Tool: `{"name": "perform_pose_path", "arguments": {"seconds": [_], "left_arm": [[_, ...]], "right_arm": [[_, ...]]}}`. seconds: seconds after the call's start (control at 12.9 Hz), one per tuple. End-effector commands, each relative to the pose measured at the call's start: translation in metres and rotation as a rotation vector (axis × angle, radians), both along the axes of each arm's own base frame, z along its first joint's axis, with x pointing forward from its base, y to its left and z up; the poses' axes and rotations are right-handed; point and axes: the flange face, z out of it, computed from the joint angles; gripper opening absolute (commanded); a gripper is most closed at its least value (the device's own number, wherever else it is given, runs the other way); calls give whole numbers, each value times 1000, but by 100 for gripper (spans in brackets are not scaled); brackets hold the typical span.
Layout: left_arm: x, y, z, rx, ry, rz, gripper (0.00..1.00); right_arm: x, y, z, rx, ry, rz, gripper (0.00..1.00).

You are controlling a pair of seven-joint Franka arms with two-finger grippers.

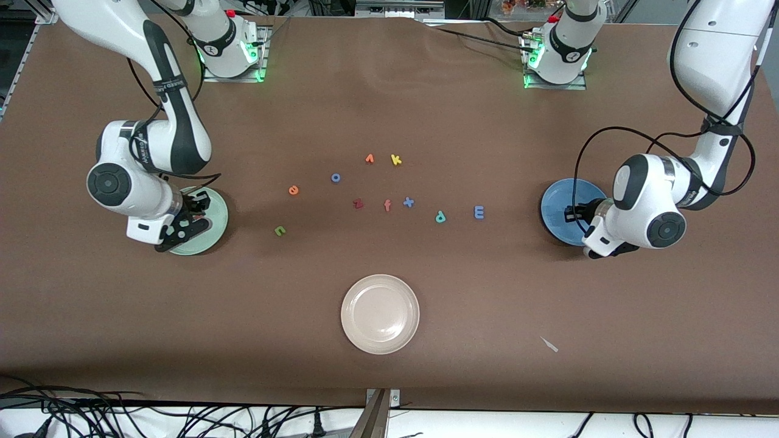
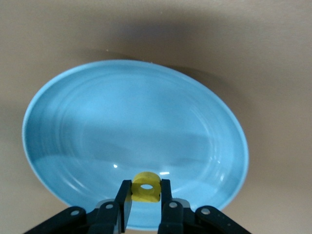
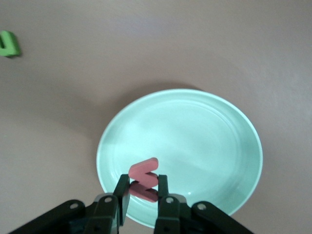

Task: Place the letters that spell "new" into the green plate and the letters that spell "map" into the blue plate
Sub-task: 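Place yellow a on blue plate while the right gripper drops w on green plate, then grasp blue 3 with the left gripper while the right gripper grasps green u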

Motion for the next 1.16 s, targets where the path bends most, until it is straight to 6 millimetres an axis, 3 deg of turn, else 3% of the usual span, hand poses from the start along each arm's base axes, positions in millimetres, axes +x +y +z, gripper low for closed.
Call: {"name": "perform_pose_path", "arguments": {"seconds": [0.0, 0.08, 0.16, 0.23, 0.31, 0.47, 0.7, 0.93, 1.09], "left_arm": [[-7, 5, -9, 11, -11, -37, 27], [-6, 8, -6, 11, -15, -32, 39], [-4, 8, -4, 11, -21, -32, 60], [-1, 7, 2, 12, -32, -32, 97], [6, 8, 17, 16, -53, -31, 100], [24, 8, 65, 20, -96, -17, 100], [46, -6, 129, 12, -116, -29, 100], [56, -27, 151, -41, -157, 1, 100], [57, -60, 149, -37, -162, 12, 100]], "right_arm": [[-3, 1, -2, 3, 0, -54, 30], [-2, -4, -4, 5, -1, -68, 75], [-1, -11, -4, 20, 0, -95, 100], [-1, -14, -4, 37, 6, -117, 100], [-1, -15, -4, 39, 5, -122, 100], [1, -12, -2, 41, 0, -127, 100], [3, 16, 1, 57, -24, -205, 100], [4, 47, 3, 79, -28, -163, 100], [4, 73, 0, 100, -59, -123, 100]]}}
